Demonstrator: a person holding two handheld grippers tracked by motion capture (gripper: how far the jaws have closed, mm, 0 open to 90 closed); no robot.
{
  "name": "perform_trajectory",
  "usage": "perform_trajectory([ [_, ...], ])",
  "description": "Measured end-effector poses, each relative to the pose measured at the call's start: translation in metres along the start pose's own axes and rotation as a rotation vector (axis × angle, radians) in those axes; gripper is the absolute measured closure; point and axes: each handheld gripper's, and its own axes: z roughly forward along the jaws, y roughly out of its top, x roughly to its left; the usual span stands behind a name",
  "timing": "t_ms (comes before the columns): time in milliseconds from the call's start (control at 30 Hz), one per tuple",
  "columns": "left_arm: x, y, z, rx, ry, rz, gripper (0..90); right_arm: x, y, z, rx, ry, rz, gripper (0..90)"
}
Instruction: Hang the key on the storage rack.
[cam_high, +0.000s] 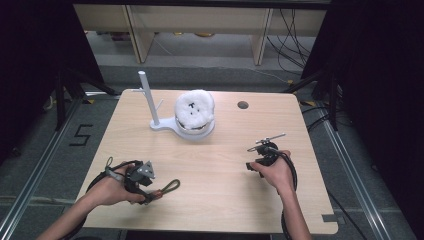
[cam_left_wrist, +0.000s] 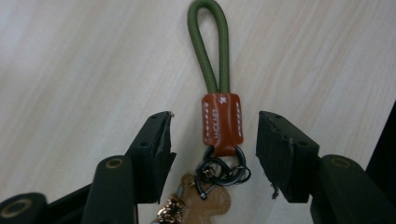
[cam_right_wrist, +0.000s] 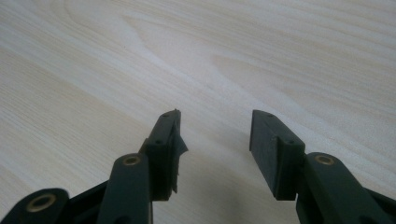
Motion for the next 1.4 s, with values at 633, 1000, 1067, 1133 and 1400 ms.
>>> perform_trajectory([
  [633,-0.002,0.015,0.01,0.125,-0.016,0.04,47.8,-0.001,0.001,-0.003,-0.038,0.003,-0.022,52.6],
  [1000,-0.002,0.018,0.015,0.152,-0.028,0.049,50.9,-0.001,0.001,-0.001,-0.046,0.012,-0.017,52.5],
  [1067,-0.002,0.018,0.016,0.153,-0.034,0.046,51.4,-0.001,0.001,-0.001,-0.046,0.012,-0.016,52.5],
  [1133,-0.002,0.019,0.016,0.155,-0.033,0.052,51.9,-0.001,0.001,-0.001,-0.047,0.012,-0.016,52.5],
  [1400,0.0,0.021,0.018,0.161,-0.024,0.064,52.7,0.001,0.001,-0.001,-0.038,0.019,0.008,52.5],
])
